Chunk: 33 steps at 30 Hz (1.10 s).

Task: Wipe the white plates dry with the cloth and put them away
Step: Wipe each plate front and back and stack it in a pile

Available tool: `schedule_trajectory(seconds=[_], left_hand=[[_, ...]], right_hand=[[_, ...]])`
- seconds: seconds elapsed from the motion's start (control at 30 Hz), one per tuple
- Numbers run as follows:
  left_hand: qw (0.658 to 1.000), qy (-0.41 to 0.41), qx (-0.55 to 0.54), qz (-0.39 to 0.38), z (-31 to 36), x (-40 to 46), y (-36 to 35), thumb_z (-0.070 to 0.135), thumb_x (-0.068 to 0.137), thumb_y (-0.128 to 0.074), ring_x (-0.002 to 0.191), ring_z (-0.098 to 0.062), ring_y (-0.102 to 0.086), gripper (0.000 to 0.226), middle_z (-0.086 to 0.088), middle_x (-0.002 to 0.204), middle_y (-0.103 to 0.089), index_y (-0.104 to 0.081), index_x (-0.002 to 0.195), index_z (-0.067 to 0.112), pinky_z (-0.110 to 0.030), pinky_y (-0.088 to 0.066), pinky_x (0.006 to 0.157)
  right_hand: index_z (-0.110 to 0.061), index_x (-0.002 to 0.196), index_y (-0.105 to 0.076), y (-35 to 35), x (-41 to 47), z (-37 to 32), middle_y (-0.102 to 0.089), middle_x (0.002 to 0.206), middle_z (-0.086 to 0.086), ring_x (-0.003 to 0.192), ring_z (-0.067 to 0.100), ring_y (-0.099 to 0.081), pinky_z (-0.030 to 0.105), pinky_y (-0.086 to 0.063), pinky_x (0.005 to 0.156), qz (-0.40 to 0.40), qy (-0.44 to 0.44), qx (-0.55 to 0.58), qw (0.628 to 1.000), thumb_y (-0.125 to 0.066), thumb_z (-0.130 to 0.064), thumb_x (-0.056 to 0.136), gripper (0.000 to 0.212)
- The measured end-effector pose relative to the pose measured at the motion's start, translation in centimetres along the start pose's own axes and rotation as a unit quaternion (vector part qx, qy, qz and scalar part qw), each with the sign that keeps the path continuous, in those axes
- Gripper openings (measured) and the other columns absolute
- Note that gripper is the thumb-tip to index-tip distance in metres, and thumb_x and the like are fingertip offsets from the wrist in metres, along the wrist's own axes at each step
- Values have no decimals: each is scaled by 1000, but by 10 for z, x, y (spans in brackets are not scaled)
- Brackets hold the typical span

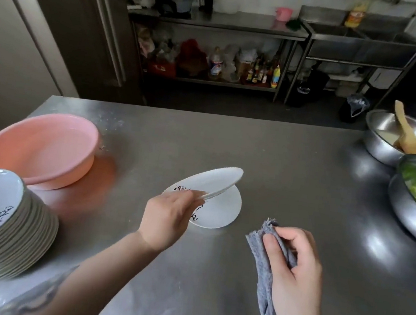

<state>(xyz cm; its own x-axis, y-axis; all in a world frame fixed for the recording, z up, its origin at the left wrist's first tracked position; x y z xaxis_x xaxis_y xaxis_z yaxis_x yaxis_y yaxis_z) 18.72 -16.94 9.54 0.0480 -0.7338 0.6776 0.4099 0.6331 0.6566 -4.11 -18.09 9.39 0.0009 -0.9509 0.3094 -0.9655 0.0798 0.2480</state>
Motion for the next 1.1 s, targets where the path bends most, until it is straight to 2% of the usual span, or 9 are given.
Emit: schedule_trajectory(seconds=[0.13, 0.2, 0.33, 0.5, 0.6, 0.73, 0.9, 1.0, 1.1], left_hand=[[994, -78, 34, -65, -18, -1, -42, 8, 80, -70, 55, -21, -67, 6, 0, 66, -70, -75, 81, 7, -25, -48, 41], [990, -112, 32, -82, -22, -5, -59, -1, 69, -78, 60, -20, -69, 13, 1, 74, -73, -75, 78, 8, -25, -53, 47], [984, -142, 32, -100, -31, -13, -83, -2, 58, -88, 75, -16, -73, 25, 1, 84, -76, -76, 77, 9, -35, -61, 75], [982, -137, 19, -126, -43, -21, -103, -3, 58, -87, 85, -16, -74, 27, 0, 91, -77, -77, 80, 10, -39, -60, 79], [979, -138, 12, -151, -46, -27, -113, -3, 59, -87, 90, -19, -74, 28, -1, 98, -76, -78, 82, 9, -41, -61, 76], [975, -102, 0, -196, -48, -35, -125, 7, 61, -92, 92, -20, -73, 30, -1, 101, -76, -79, 89, 11, -41, -60, 76], [968, -26, -41, -247, -58, -47, -132, 9, 74, -83, 105, -29, -69, 32, -5, 112, -72, -76, 105, 7, -52, -55, 87], [963, 27, -66, -258, -67, -53, -136, 15, 87, -71, 123, -22, -58, 33, 1, 127, -65, -70, 120, 12, -41, -43, 108], [957, 69, -90, -268, -75, -55, -140, 30, 93, -65, 135, -8, -46, 36, 10, 136, -58, -65, 128, 20, -28, -29, 116]], right_hand=[[-32, 79, -60, 2, 2, 11, -60, 91, -12, 83, 2, -60, 4, -39, 72, 5, -23, -13, 1000, -70, -10, 84, 25], [-32, 79, -61, 3, 3, 14, -60, 91, -13, 83, 3, -61, 4, -40, 72, 8, -29, -16, 999, -68, -14, 83, 20], [-28, 82, -61, 5, 2, 22, -61, 90, -11, 80, 5, -61, 6, -41, 70, 10, -44, -16, 999, -64, -27, 79, 4], [-26, 78, -62, 3, -1, 30, -62, 85, -15, 76, 1, -61, 4, -41, 68, 28, -52, -15, 998, -69, -18, 76, 11], [-30, 78, -62, -2, -2, 34, -63, 86, -12, 77, 2, -61, 5, -41, 69, 20, -66, -9, 998, -67, -23, 75, 9], [-31, 78, -61, -7, -3, 37, -62, 85, -6, 80, 8, -62, 9, -42, 71, -6, -62, -26, 998, -74, -16, 83, 20], [-28, 81, -62, -10, -6, 37, -61, 90, -7, 82, 11, -62, 9, -42, 72, -19, -65, -28, 997, -67, -28, 81, 5], [-26, 82, -62, -9, -8, 39, -61, 90, -6, 82, 11, -62, 10, -42, 72, -25, -65, -30, 997, -68, -28, 83, 6], [-26, 82, -62, -10, -10, 40, -61, 89, -7, 81, 9, -61, 8, -41, 72, -29, -63, -34, 997, -64, -26, 79, 3]])
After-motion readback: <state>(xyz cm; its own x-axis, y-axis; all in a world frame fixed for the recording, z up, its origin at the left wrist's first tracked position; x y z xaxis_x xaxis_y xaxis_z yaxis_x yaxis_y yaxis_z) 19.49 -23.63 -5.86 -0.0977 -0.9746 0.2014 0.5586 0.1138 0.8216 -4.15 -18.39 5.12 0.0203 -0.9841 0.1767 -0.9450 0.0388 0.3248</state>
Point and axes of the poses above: each hand's wrist, its own x-axis towards the middle knuckle, its own y-axis out of the back of the hand, z = x × y, the point moved 5 cm from there along x, towards the middle knuckle
